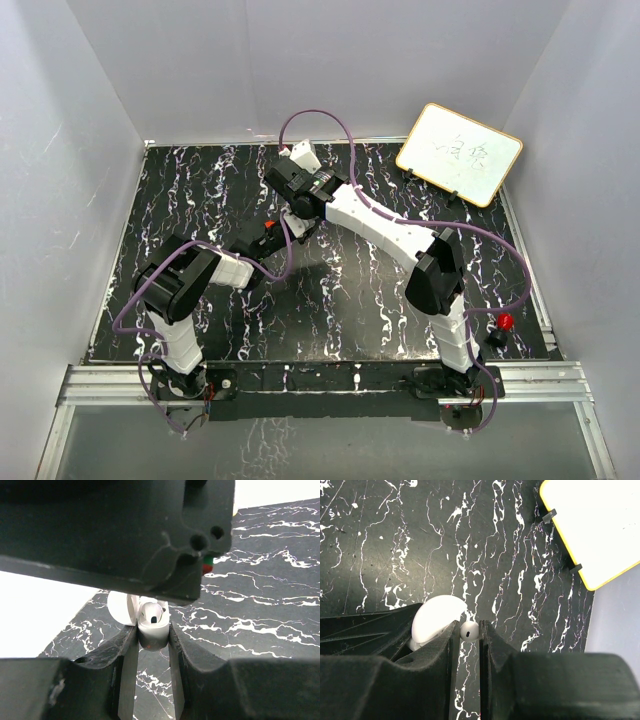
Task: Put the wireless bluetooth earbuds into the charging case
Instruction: Place the earbud in the charging case.
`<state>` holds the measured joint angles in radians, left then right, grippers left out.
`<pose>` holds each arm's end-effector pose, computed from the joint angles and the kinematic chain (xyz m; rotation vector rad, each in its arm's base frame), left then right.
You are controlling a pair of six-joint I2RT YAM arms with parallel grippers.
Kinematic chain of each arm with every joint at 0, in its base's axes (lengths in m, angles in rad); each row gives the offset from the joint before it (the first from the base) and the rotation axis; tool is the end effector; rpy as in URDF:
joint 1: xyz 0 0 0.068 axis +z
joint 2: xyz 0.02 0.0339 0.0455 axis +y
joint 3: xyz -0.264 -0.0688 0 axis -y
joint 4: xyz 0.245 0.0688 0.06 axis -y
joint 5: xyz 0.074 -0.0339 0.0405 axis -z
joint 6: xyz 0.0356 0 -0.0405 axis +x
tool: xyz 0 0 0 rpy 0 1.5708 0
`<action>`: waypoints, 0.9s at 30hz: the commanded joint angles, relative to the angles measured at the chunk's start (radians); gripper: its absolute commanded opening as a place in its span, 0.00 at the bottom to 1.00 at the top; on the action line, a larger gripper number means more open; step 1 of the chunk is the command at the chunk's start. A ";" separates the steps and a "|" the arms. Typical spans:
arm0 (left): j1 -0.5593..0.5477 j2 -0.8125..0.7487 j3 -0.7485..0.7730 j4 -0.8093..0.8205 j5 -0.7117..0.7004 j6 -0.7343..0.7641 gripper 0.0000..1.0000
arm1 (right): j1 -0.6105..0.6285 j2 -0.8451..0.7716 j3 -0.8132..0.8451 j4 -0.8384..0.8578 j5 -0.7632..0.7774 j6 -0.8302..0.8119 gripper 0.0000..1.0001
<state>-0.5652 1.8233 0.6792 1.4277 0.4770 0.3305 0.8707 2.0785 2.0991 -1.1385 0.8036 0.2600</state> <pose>0.2812 -0.1977 0.2005 0.9222 0.9678 -0.5055 0.3000 0.3164 0.3205 -0.4750 2.2531 -0.5394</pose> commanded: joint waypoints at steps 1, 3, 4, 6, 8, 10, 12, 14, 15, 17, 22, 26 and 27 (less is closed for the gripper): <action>-0.016 -0.057 0.023 0.076 0.041 0.002 0.00 | 0.034 0.015 0.061 0.062 -0.039 0.027 0.08; -0.017 -0.057 0.023 0.074 0.042 0.002 0.00 | 0.036 0.020 0.071 0.056 -0.037 0.026 0.08; -0.016 -0.058 0.023 0.074 0.043 0.002 0.00 | 0.037 0.022 0.075 0.054 -0.036 0.026 0.08; -0.017 -0.057 0.025 0.074 0.043 0.002 0.00 | 0.039 0.028 0.083 0.053 -0.036 0.026 0.08; -0.016 -0.058 0.023 0.076 0.042 0.001 0.00 | 0.040 0.030 0.090 0.052 -0.036 0.027 0.08; -0.016 -0.058 0.021 0.077 0.041 0.001 0.00 | 0.042 0.034 0.095 0.050 -0.036 0.026 0.08; -0.016 -0.059 0.019 0.079 0.040 0.002 0.00 | 0.043 0.035 0.099 0.048 -0.034 0.026 0.08; -0.018 -0.062 0.016 0.082 0.038 0.001 0.00 | 0.045 0.037 0.103 0.047 -0.035 0.028 0.08; -0.018 -0.062 0.015 0.083 0.037 0.001 0.00 | 0.045 0.038 0.105 0.046 -0.035 0.027 0.08; -0.017 -0.061 0.014 0.088 0.036 -0.001 0.00 | 0.047 0.041 0.109 0.044 -0.035 0.028 0.08; -0.017 -0.066 0.008 0.104 0.030 -0.003 0.00 | 0.048 0.043 0.105 0.037 -0.032 0.033 0.08; -0.017 -0.070 0.000 0.129 0.023 -0.016 0.00 | 0.048 0.039 0.113 0.037 -0.018 0.035 0.09; -0.017 -0.070 -0.003 0.136 0.019 -0.021 0.00 | 0.048 0.036 0.117 0.037 -0.008 0.036 0.09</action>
<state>-0.5652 1.8233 0.6727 1.4502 0.4641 0.3275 0.8989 2.0983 2.1658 -1.1545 0.7918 0.2657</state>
